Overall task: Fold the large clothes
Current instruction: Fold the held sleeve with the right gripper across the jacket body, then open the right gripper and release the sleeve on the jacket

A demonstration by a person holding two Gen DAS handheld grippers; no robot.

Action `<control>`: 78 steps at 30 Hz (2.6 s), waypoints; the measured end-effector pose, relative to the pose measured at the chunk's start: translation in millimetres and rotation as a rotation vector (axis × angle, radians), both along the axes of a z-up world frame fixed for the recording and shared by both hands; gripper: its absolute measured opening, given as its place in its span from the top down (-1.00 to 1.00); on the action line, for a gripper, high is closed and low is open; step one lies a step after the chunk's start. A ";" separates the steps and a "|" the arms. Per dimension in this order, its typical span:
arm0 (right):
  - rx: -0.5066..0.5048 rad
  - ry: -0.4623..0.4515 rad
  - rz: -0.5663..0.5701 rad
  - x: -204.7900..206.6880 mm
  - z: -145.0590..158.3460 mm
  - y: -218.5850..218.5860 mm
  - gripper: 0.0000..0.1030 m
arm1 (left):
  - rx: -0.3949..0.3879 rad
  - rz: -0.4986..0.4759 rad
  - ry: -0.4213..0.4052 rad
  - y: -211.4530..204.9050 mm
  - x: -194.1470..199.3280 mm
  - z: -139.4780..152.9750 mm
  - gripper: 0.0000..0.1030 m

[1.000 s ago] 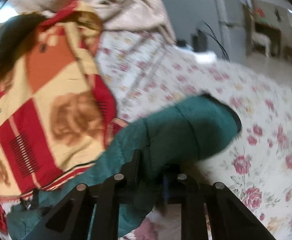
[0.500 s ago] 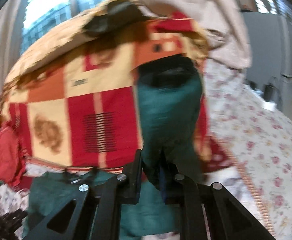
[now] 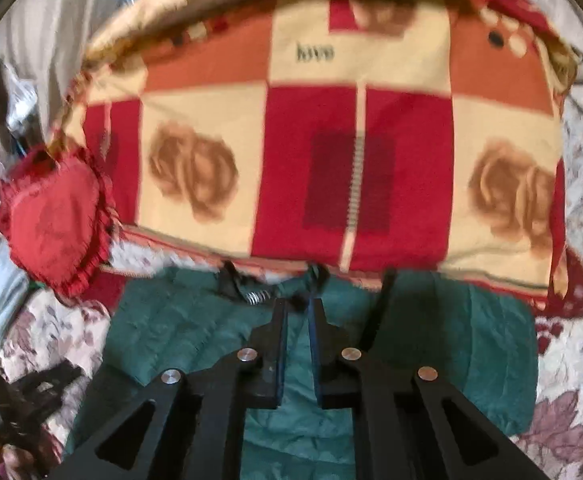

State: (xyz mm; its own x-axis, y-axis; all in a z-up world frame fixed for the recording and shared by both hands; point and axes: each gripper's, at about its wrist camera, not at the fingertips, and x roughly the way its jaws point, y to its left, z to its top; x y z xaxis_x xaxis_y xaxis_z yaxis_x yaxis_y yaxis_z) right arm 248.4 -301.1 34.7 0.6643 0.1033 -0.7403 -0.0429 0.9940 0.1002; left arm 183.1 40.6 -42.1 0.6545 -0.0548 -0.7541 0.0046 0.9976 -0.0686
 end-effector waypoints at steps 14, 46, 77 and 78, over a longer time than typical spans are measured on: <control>-0.155 0.147 -0.134 40.8 -86.8 -30.0 -0.47 | 0.003 -0.011 0.037 -7.0 2.4 -15.9 0.28; 0.156 -0.046 0.058 -16.8 19.3 30.6 0.55 | -0.003 0.010 0.009 5.0 -3.3 3.9 0.28; 0.254 0.117 0.332 13.8 -49.2 226.4 0.55 | -0.049 0.083 0.024 50.6 -2.6 -2.5 0.28; 0.251 0.131 0.325 17.2 -59.2 229.2 0.55 | -0.050 0.085 0.025 51.2 -2.1 -3.1 0.28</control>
